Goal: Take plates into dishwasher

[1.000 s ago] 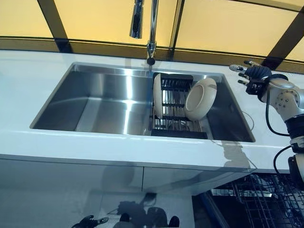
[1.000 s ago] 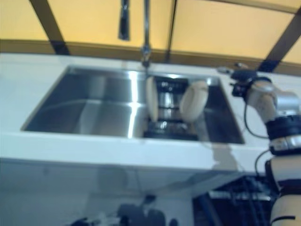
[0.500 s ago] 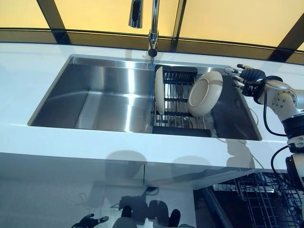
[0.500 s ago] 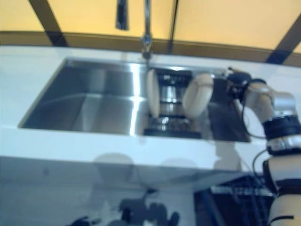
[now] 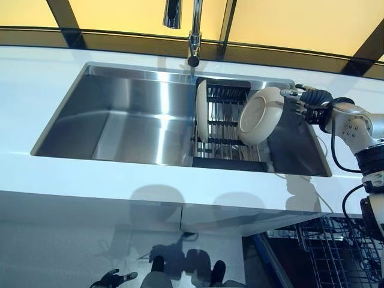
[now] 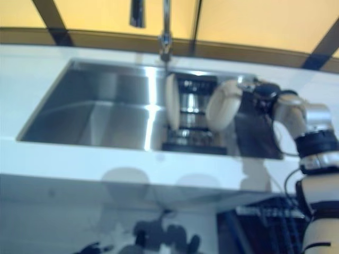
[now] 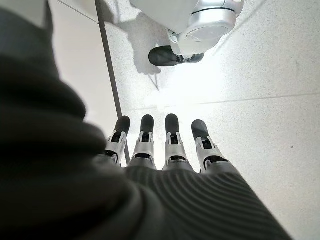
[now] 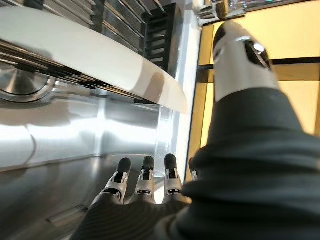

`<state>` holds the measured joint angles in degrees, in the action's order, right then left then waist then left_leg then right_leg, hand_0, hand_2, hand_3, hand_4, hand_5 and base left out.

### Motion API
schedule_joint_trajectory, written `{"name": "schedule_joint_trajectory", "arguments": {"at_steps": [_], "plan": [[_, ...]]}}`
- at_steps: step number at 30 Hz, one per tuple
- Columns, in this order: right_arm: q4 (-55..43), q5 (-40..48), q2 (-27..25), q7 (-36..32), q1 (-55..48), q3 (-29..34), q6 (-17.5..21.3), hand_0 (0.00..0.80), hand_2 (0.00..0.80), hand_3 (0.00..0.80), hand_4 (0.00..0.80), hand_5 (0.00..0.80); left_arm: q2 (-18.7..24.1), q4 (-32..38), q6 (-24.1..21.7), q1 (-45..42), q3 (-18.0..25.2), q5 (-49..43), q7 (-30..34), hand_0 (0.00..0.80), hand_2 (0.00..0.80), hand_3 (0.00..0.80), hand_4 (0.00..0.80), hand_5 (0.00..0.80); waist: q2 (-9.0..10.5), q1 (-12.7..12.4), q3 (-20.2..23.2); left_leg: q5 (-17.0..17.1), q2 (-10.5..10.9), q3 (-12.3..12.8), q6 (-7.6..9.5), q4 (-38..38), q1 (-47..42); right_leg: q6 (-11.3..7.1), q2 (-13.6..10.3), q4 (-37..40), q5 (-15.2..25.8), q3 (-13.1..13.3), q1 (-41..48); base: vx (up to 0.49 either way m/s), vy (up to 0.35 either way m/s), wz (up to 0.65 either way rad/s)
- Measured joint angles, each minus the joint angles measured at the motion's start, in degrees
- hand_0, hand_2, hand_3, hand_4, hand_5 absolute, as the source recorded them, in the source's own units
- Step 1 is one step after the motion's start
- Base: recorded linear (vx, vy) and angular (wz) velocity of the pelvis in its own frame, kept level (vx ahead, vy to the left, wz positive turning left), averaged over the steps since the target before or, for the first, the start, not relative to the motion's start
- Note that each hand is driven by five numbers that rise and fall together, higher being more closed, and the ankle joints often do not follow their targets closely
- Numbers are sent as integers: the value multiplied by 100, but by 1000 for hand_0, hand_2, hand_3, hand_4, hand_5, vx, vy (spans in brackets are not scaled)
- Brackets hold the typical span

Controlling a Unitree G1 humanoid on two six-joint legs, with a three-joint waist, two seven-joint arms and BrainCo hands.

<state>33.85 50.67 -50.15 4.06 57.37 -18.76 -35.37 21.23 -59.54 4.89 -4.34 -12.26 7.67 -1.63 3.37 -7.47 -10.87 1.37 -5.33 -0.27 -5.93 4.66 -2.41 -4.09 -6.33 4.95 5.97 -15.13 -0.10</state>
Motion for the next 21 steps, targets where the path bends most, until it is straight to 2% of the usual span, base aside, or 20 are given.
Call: {"name": "schedule_joint_trajectory", "arguments": {"at_steps": [14, 21], "plan": [[-1, -181, 43, -62, 0, -16, -94, 0, 0, 0, 0, 0, 0, 42, -26, 10, -1, 9, -3, 0, 0, 0, 0, 0, 6, -74, -115, 3, -3, -4, -4, 1, 3, 1, 0, -1, 0, -8, 1, 0, 0, 0], [-1, -211, 231, -63, 1, -26, -146, 0, 0, 0, 0, 0, 2, 171, -27, 34, -1, 11, -4, 0, 0, 0, 0, 0, 11, -152, -119, 8, -1, -17, -8, 0, 10, 1, -1, -1, 0, -24, 5, 0, 0, 0]]}}
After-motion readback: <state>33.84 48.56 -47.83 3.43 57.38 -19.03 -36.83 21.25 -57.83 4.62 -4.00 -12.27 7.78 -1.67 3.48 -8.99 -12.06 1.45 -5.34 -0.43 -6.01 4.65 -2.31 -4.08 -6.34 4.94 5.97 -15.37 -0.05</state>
